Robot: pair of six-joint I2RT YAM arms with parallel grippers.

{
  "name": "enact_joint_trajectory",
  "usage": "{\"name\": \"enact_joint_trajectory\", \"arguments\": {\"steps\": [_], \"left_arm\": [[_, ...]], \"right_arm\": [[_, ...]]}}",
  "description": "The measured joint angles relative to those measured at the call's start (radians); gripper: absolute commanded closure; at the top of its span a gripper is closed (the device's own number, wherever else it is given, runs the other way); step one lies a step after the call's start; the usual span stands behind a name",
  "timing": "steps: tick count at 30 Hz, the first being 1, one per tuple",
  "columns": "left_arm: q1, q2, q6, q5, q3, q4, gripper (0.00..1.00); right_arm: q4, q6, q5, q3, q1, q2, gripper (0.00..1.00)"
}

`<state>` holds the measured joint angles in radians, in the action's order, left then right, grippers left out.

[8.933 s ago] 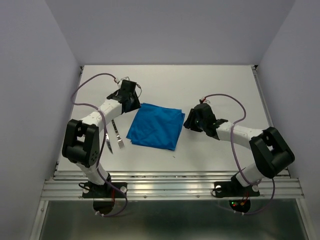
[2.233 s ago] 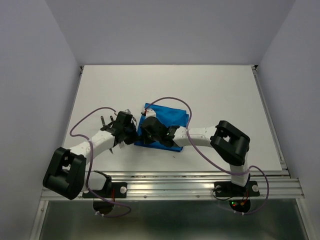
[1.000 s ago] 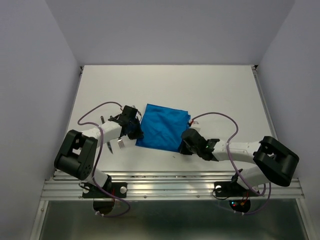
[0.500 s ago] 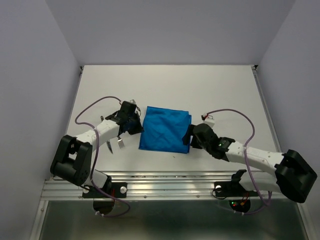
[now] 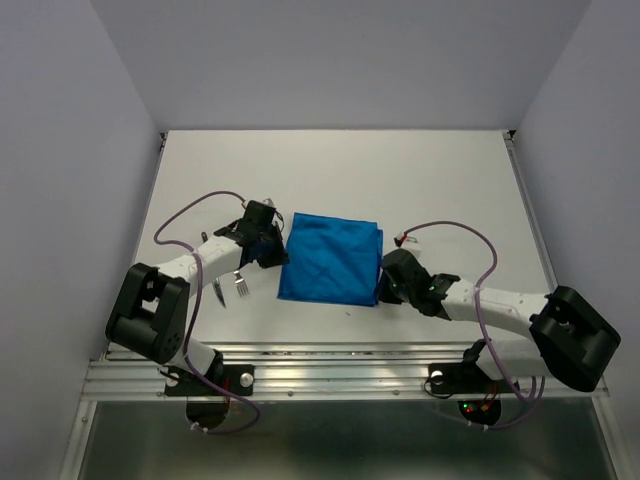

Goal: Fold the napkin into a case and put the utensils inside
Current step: Smooth out the lower triangle-folded napkin at the center of the board.

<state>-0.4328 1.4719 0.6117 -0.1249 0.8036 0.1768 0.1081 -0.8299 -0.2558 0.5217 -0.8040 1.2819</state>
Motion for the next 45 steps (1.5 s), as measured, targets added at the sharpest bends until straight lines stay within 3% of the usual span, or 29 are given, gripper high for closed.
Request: {"name": "enact_joint_trajectory", "arguments": {"steps": [3, 6, 7, 9, 11, 13, 14, 16, 17, 18, 22, 28, 36, 45], "left_arm": [[0.0, 0.0, -0.001, -0.003, 0.0, -0.001, 1.0], [0.0, 0.0, -0.002, -0.004, 0.0, -0.002, 1.0], [0.0, 0.0, -0.002, -0.006, 0.0, -0.002, 1.0], [0.0, 0.001, -0.001, -0.008, 0.0, -0.003, 1.0], [0.0, 0.005, -0.001, -0.016, 0.006, 0.0, 1.0], [0.0, 0.032, -0.002, -0.026, 0.044, 0.008, 1.0], [0.0, 0.05, -0.002, -0.029, 0.067, 0.008, 1.0], [0.0, 0.102, -0.005, -0.028, 0.144, 0.02, 1.0], [0.0, 0.13, -0.007, -0.025, 0.194, 0.025, 1.0], [0.0, 0.171, -0.01, -0.022, 0.248, 0.024, 1.0], [0.003, 0.278, -0.013, -0.011, 0.385, 0.019, 1.0], [0.016, 0.42, -0.013, 0.003, 0.478, 0.009, 1.0], [0.022, 0.531, -0.01, 0.029, 0.53, -0.026, 1.0], [0.023, 0.539, -0.009, 0.03, 0.527, -0.058, 1.0]], "right_arm": [[-0.006, 0.026, 0.003, -0.01, 0.011, -0.011, 0.99], [-0.004, 0.055, 0.008, -0.019, 0.033, -0.034, 0.99], [-0.005, 0.067, 0.01, -0.019, 0.045, -0.04, 0.92], [-0.006, 0.09, 0.014, -0.019, 0.066, -0.045, 0.51], [-0.006, 0.106, 0.021, -0.019, 0.085, -0.045, 0.38], [-0.005, 0.124, 0.029, -0.017, 0.106, -0.042, 0.33], [-0.003, 0.13, 0.029, -0.01, 0.114, -0.037, 0.33], [-0.001, 0.144, 0.036, 0.018, 0.141, -0.011, 0.44], [-0.002, 0.151, 0.04, 0.034, 0.153, 0.002, 0.51], [-0.003, 0.158, 0.044, 0.063, 0.173, 0.023, 0.63], [0.003, 0.188, 0.062, 0.199, 0.223, 0.13, 0.86], [-0.012, 0.244, 0.089, 0.436, 0.236, 0.335, 0.95], [-0.014, 0.261, 0.096, 0.625, 0.296, 0.615, 0.97], [-0.032, 0.305, 0.092, 0.674, 0.322, 0.658, 0.97]]}}
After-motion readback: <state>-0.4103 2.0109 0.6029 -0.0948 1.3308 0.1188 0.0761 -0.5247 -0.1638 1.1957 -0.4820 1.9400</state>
